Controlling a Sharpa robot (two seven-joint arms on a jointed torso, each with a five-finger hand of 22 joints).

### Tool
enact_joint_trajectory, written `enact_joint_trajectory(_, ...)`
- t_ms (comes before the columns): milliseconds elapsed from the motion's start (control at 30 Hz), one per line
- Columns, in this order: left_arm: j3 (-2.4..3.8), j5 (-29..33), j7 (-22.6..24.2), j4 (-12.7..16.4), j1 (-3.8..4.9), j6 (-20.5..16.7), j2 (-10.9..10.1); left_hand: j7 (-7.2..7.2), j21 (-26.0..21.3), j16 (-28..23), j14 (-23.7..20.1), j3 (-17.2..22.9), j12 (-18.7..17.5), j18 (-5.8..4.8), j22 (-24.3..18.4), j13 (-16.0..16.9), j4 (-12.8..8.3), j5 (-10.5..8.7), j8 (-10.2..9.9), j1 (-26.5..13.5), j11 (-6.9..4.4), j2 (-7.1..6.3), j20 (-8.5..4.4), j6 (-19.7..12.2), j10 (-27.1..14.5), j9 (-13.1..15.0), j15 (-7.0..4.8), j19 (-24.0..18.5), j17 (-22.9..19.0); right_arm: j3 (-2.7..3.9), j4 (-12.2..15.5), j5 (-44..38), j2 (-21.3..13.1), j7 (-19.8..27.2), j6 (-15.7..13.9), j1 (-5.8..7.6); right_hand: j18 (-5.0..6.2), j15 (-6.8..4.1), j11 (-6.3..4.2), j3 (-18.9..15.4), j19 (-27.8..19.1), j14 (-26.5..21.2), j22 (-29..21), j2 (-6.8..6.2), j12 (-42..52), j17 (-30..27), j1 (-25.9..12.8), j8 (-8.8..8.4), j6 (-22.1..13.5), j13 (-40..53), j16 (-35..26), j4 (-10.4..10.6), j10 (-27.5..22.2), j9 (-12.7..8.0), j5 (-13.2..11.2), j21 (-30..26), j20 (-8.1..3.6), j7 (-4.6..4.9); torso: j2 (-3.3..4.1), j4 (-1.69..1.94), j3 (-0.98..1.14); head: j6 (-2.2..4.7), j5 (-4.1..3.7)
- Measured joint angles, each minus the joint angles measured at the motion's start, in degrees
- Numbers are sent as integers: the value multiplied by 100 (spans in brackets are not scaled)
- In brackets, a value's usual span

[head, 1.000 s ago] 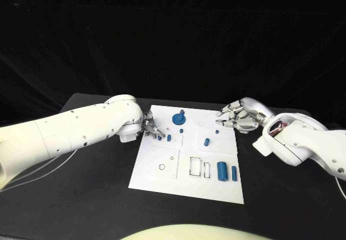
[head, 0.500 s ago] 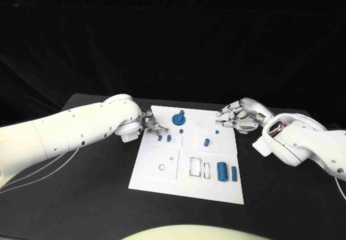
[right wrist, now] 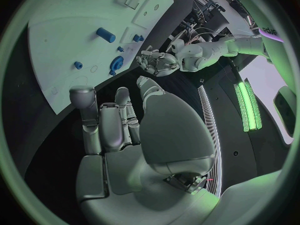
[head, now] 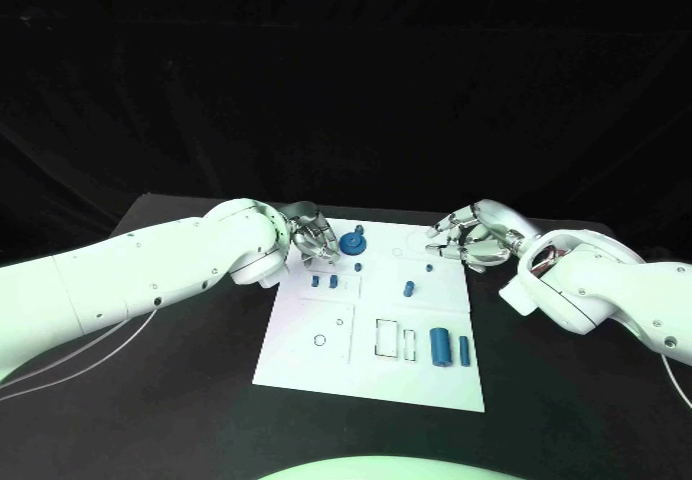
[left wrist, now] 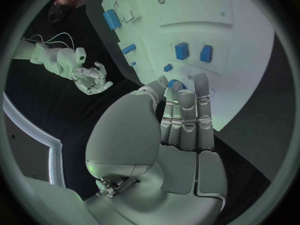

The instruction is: Assemble the parts on the task board

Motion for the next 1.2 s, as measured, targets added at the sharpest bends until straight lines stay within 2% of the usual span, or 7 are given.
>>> enact_joint_trajectory(133,-26,-395,655,31,-100,-359,104,50,-226,-424,-94,357,-407,-1,-172,-472,-154,0,-231,215,50,-205,87,105,-66,-423,61,28,-463,0,-2,3,1,19,-5,-9,0,-21,-2,49,-57,-21,-145,0,-173,-166,0,0,0,-180,-167,-2,-2,7,0,-222,1,0,1,-2,1,19,-25)
enact_joint_trajectory(367,-90,-1334,1276,-236,-202,-725,320,7,-201,102,367,491,-786,-1,-184,-946,-198,0,-440,91,72,-386,80,285,-89,-811,61,230,-51,0,-2,10,9,52,-18,-19,-1,-21,-2,96,-77,-21,-209,23,-296,-231,23,24,0,-323,-246,-17,-2,7,0,-335,-19,0,3,-7,1,49,-46)
enact_joint_trajectory(500,-112,-1794,1388,-405,-246,-767,436,-9,-106,494,609,540,-971,0,-142,-1189,-204,0,-547,20,86,-457,72,428,-75,-1010,61,361,260,0,2,12,11,65,-24,-20,9,-24,-2,100,-102,-24,-263,23,-410,-289,23,24,0,-429,-316,-14,-2,7,0,-436,-3,0,6,-10,3,59,-55)
enact_joint_trajectory(533,-114,-1891,1403,-440,-256,-767,462,-12,-91,554,633,552,-1018,-1,-130,-1240,-191,1,-572,17,94,-460,69,430,-67,-1048,57,363,304,0,2,13,12,67,-25,-21,84,-42,-1,113,-125,-42,-292,23,-452,-321,23,24,-10,-472,-358,-1,-2,8,0,-484,-17,10,7,-10,3,62,-58)
enact_joint_trajectory(567,-116,-1982,1416,-473,-268,-767,489,-2,-58,650,691,553,-1074,-1,-102,-1304,-193,1,-585,17,93,-460,79,465,-67,-1096,63,410,382,0,4,13,12,69,-27,-22,89,-42,-1,119,-149,-42,-310,23,-484,-343,23,27,-17,-506,-389,6,-2,12,0,-517,-9,17,8,-11,3,63,-59)
enact_joint_trajectory(767,-123,-2469,1445,-657,-325,-703,656,-29,452,1058,923,596,-1235,0,511,-1534,-235,1,-670,-8,93,-485,71,617,-2,-1271,54,817,715,0,10,16,13,77,-36,-23,89,-42,-1,135,-149,-42,-330,23,-534,-365,23,46,-38,-580,-394,-10,-2,12,0,-548,-9,-3,9,-14,3,66,-72)
enact_joint_trajectory(1200,-123,-2903,1396,-880,-372,-359,850,-22,825,1331,1055,596,-1365,0,1000,-1731,-235,1,-740,-44,112,-521,70,706,17,-1422,65,1039,943,0,26,21,12,80,-48,-24,89,-42,-1,151,-149,-42,-342,23,-594,-373,23,46,-38,-651,-412,6,-2,11,0,-573,-9,-4,8,-8,4,27,-110)
